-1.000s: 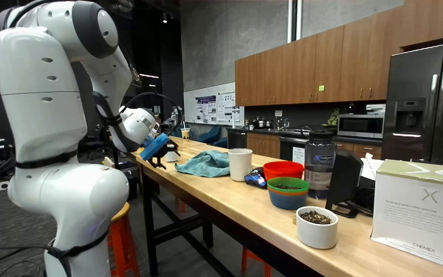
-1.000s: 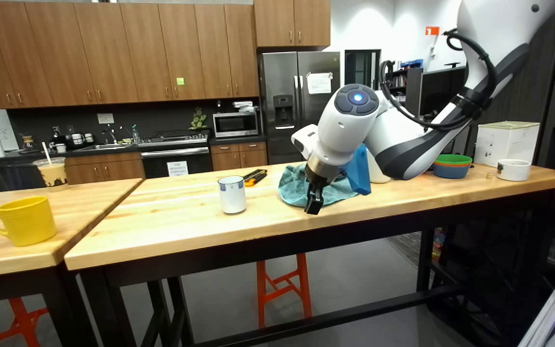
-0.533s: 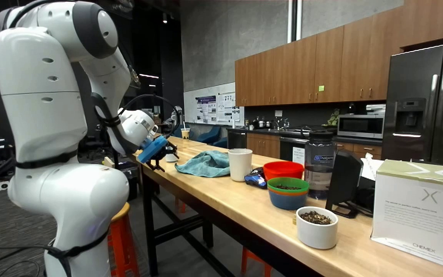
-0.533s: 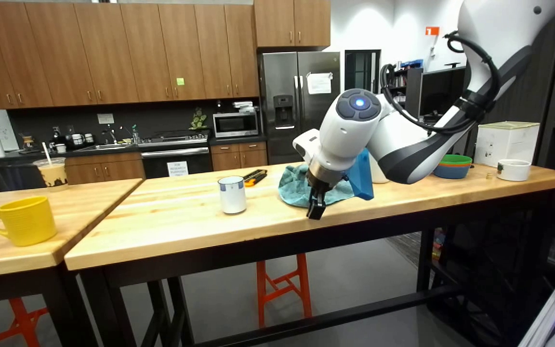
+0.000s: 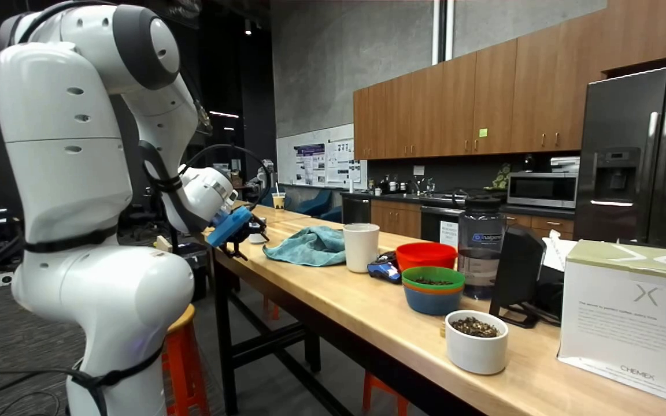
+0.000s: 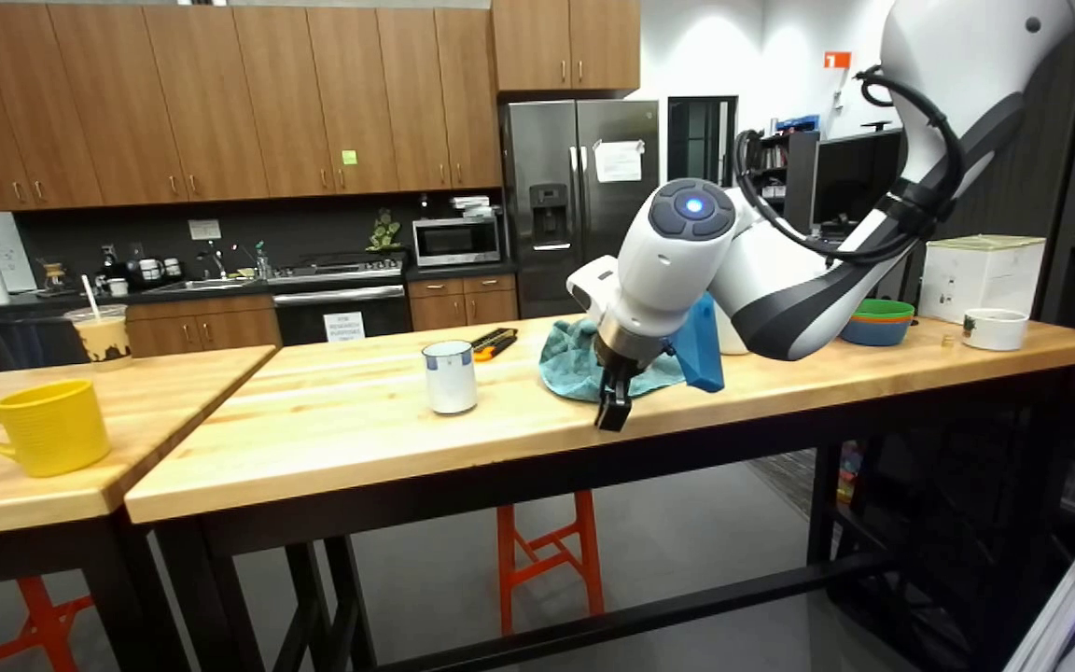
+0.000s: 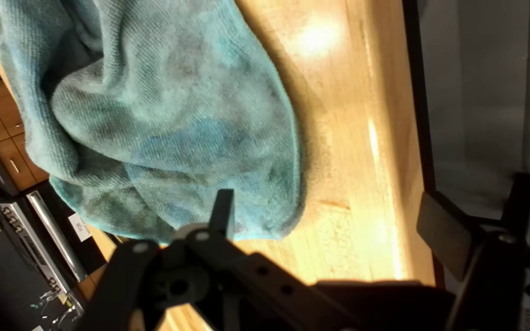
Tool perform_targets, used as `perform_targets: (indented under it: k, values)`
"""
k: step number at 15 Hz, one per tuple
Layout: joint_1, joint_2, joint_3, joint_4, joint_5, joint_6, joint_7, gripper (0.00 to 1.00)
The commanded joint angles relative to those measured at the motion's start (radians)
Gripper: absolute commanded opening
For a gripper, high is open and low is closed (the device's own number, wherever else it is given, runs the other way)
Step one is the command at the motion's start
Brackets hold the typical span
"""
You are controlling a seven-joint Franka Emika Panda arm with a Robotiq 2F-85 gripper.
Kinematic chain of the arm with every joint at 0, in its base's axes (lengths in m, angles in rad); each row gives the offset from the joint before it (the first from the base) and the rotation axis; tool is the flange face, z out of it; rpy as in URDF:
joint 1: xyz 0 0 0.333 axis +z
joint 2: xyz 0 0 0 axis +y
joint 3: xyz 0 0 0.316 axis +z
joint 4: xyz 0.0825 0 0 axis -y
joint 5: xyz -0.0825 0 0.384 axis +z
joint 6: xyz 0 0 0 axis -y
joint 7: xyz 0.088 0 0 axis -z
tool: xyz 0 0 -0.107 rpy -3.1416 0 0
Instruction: Move the blue towel to the left
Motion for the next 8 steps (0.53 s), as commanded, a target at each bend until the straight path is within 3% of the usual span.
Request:
perform_targets:
  k: [1, 8]
  values:
    - [-0.004, 0.011, 0.002, 0.010, -0.036, -0.003, 0.020, 1.00]
    - [-0.016, 0.003, -0.007, 0.053, -0.130, -0.019, 0.016, 1.00]
